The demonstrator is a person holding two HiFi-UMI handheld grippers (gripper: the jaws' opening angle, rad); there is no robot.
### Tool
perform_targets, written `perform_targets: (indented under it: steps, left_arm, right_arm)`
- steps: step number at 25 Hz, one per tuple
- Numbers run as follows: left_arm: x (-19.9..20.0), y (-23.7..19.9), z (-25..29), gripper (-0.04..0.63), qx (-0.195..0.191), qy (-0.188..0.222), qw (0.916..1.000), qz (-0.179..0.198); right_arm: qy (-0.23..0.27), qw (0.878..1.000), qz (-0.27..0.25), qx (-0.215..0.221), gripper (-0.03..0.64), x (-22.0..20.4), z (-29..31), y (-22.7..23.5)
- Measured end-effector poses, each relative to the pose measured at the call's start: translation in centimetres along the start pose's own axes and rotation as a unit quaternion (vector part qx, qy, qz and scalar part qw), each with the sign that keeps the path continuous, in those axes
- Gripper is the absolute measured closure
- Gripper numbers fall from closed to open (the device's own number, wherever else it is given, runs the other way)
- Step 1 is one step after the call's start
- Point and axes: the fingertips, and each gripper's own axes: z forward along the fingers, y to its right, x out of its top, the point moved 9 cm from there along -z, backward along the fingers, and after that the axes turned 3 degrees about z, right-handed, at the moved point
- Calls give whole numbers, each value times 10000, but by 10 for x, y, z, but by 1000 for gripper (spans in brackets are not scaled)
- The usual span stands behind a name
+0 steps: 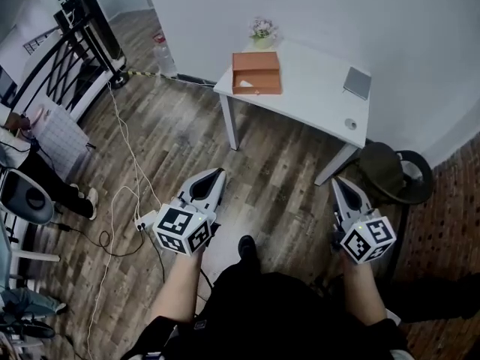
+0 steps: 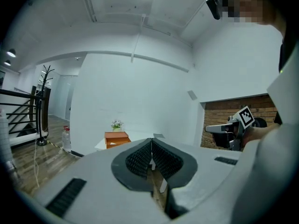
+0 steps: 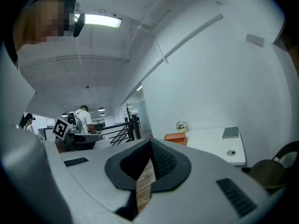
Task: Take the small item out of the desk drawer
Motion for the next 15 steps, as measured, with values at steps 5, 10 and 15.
perform_targets:
  steps: [5, 10, 15]
  left_arm:
    - [17, -75, 34, 584, -7, 52, 10000, 40]
    - [23, -123, 51, 584, 0, 42, 10000, -29]
    - [24, -144, 58, 584, 83, 100, 9998, -142]
  right_arm:
    - [-84, 9999, -9, 113, 623, 11, 85, -7]
    - [-62, 9994, 20, 332, 623, 22, 142, -17]
    - [-265, 9983, -18, 516, 623, 25, 177, -15]
